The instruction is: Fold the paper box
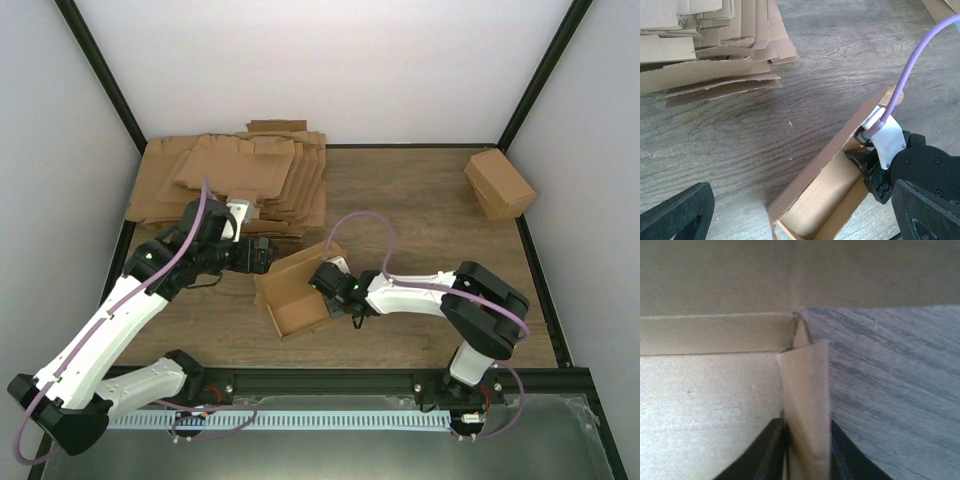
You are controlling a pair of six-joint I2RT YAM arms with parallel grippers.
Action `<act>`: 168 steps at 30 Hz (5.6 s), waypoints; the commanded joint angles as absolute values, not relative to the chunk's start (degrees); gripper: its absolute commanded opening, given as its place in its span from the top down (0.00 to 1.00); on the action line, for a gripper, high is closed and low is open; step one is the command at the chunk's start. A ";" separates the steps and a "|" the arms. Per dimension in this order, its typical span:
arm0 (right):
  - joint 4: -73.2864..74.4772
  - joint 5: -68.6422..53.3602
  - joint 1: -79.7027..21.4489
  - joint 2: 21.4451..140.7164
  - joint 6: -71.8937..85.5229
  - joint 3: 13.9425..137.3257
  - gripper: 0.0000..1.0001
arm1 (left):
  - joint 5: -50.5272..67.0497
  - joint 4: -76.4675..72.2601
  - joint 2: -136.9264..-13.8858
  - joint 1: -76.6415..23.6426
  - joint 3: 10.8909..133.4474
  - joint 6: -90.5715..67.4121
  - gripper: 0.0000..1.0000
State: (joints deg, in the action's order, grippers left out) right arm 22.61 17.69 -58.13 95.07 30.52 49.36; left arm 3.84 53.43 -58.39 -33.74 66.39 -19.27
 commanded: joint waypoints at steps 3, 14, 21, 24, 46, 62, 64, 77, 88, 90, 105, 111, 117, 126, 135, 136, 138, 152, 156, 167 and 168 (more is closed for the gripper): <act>25.85 24.23 -58.62 96.25 30.42 52.19 0.96 | 2.94 53.44 -57.77 -33.49 65.50 -18.29 0.00; 28.31 25.90 -57.51 93.91 35.81 50.60 0.98 | 2.96 52.28 -57.63 -33.45 64.59 -18.69 0.00; 24.32 19.72 -53.58 87.70 35.27 46.19 0.72 | 7.03 48.26 -55.85 -33.48 59.94 -20.74 0.00; 22.91 16.72 -52.46 83.88 34.29 45.08 0.65 | 9.40 45.49 -54.74 -33.49 56.20 -22.64 0.00; 26.60 -1.50 -36.40 72.33 16.39 54.54 0.08 | 13.34 37.59 -49.05 -33.46 42.69 -33.97 0.15; 25.03 -8.16 -35.33 79.23 8.30 58.36 0.20 | 18.90 33.90 -52.22 -34.41 39.96 -33.11 0.40; 25.30 -8.78 -35.33 80.51 7.08 59.10 0.22 | 18.34 33.51 -52.94 -34.69 39.87 -33.81 0.45; 26.33 -15.01 -35.33 83.24 5.77 60.74 0.44 | 19.45 30.03 -54.56 -34.90 38.47 -38.38 0.61; 28.33 -16.21 -35.33 81.56 7.44 61.63 0.55 | 17.71 29.93 -54.56 -34.89 39.94 -42.29 0.70; 27.85 -16.76 -35.33 81.36 8.40 61.19 0.58 | 17.75 29.18 -53.99 -34.94 39.78 -43.50 0.70; 22.41 -16.08 -35.33 77.85 13.29 50.58 0.79 | 16.58 25.67 -54.07 -38.64 37.55 -42.90 0.71; 18.94 -13.70 -35.55 72.60 17.61 43.30 0.82 | 13.25 19.93 -53.06 -40.20 34.32 -43.88 0.71; 16.72 -12.02 -36.42 67.68 20.73 38.19 0.82 | 13.19 12.25 -53.78 -40.52 31.75 -47.34 0.71; 15.50 -11.31 -36.96 66.43 21.48 36.95 0.82 | 13.79 11.12 -56.85 -41.31 33.68 -47.86 0.70; 15.38 -10.28 -37.88 65.69 22.53 35.62 0.81 | 9.48 9.82 -61.04 -50.40 33.48 -44.82 0.70; 15.71 -9.68 -37.88 65.59 22.64 35.58 0.81 | 8.45 10.29 -61.16 -50.94 33.53 -44.87 0.70; 16.38 -8.37 -37.88 65.71 23.03 35.48 0.81 | 7.24 10.81 -61.00 -51.18 33.36 -44.92 0.70; 19.29 -5.30 -37.96 57.82 28.30 31.73 0.68 | 6.07 16.70 -60.49 -52.00 33.25 -40.30 0.70; 19.78 -5.32 -37.88 54.03 29.20 31.85 0.51 | 4.95 17.04 -60.68 -52.02 33.46 -40.25 0.70; 25.33 -14.99 -37.83 46.66 30.27 36.93 0.20 | 5.10 17.93 -60.32 -52.01 34.33 -38.39 0.70; 26.37 -14.97 -37.88 46.36 30.62 38.05 0.19 | 5.10 18.13 -59.97 -52.00 34.36 -38.53 0.70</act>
